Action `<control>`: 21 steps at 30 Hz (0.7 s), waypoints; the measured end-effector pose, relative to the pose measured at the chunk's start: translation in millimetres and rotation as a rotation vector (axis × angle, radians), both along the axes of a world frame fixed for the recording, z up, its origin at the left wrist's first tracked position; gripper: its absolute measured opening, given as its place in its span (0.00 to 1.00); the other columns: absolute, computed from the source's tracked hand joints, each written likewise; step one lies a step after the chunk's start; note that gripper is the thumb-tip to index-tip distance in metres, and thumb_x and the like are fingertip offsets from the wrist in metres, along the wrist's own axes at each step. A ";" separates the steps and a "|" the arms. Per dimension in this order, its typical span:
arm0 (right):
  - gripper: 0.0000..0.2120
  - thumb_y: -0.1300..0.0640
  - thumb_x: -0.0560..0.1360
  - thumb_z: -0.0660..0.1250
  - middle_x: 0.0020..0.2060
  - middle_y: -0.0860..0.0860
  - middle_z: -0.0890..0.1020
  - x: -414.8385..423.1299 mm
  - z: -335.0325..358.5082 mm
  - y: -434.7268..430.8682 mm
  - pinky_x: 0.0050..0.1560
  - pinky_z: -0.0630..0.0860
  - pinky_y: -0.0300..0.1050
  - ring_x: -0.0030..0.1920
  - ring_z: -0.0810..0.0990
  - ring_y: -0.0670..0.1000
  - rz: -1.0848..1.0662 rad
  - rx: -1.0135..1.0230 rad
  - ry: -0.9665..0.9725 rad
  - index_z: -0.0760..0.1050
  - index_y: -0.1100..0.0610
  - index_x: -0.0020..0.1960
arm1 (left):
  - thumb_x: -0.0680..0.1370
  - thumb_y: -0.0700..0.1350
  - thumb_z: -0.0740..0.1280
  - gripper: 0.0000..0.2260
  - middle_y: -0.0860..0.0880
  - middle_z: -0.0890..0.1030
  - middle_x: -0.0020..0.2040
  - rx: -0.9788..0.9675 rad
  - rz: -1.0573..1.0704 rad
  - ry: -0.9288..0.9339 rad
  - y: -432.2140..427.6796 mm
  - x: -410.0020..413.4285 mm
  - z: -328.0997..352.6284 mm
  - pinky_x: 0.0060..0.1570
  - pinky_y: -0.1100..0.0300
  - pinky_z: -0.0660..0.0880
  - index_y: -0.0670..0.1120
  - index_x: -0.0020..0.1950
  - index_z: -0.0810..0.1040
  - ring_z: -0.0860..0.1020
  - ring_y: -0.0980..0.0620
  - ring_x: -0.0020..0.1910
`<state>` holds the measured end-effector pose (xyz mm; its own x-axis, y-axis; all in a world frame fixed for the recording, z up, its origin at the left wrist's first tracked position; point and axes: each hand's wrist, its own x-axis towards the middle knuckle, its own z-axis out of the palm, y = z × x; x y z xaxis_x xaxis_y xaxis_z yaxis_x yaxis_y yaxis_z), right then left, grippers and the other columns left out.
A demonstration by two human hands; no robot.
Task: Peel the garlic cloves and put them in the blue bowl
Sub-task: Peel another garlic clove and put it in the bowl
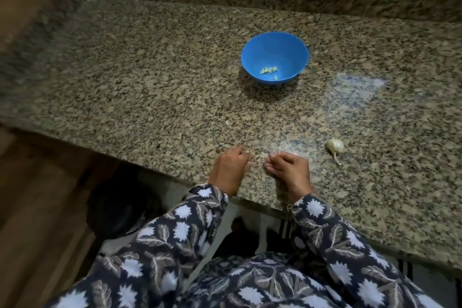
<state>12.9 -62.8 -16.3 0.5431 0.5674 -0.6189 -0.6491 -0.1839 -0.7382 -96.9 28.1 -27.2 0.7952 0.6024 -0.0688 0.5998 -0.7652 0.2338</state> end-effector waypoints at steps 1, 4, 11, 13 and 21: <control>0.04 0.67 0.73 0.66 0.29 0.55 0.81 -5.0 1.6 4.9 0.33 0.80 0.39 0.27 0.80 0.47 0.028 0.003 0.005 0.76 0.65 0.40 | 0.76 0.38 0.67 0.07 0.49 0.80 0.48 -0.187 0.225 -0.059 -2.7 -1.2 9.0 0.38 0.70 0.71 0.44 0.52 0.80 0.77 0.56 0.42; 0.03 0.67 0.73 0.66 0.34 0.57 0.82 -24.5 12.4 25.4 0.36 0.80 0.40 0.31 0.81 0.49 0.194 0.014 -0.042 0.78 0.67 0.44 | 0.74 0.34 0.68 0.07 0.45 0.83 0.46 -1.163 0.875 -0.588 20.7 -26.1 20.1 0.38 0.67 0.78 0.36 0.51 0.80 0.81 0.54 0.40; 0.05 0.69 0.74 0.64 0.34 0.56 0.81 -147.8 30.2 107.2 0.32 0.78 0.33 0.28 0.80 0.45 0.644 0.080 0.081 0.77 0.70 0.48 | 0.76 0.33 0.63 0.12 0.42 0.82 0.35 -1.594 1.516 -1.617 57.3 -209.5 31.5 0.30 0.64 0.78 0.37 0.36 0.82 0.82 0.51 0.30; 0.05 0.68 0.75 0.63 0.36 0.58 0.81 -200.4 23.7 128.8 0.35 0.78 0.34 0.30 0.81 0.46 0.769 0.108 0.153 0.77 0.68 0.46 | 0.69 0.31 0.69 0.04 0.43 0.82 0.37 -1.535 1.543 -1.822 53.6 -266.4 30.8 0.30 0.63 0.79 0.37 0.41 0.81 0.82 0.50 0.32; 0.10 0.69 0.75 0.61 0.38 0.60 0.80 -365.2 -7.3 205.4 0.35 0.79 0.35 0.33 0.81 0.49 0.866 0.021 0.278 0.73 0.74 0.54 | 0.76 0.32 0.62 0.05 0.42 0.82 0.38 -1.394 1.620 -2.034 91.2 -419.6 -1.3 0.29 0.62 0.79 0.36 0.45 0.78 0.81 0.49 0.40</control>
<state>-352.3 142.6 -23.7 -0.2458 0.7201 -0.6489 -0.4449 -0.6785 -0.5845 -516.5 119.4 -28.5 -0.0589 0.6177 -0.7842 -0.8883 0.3260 0.3235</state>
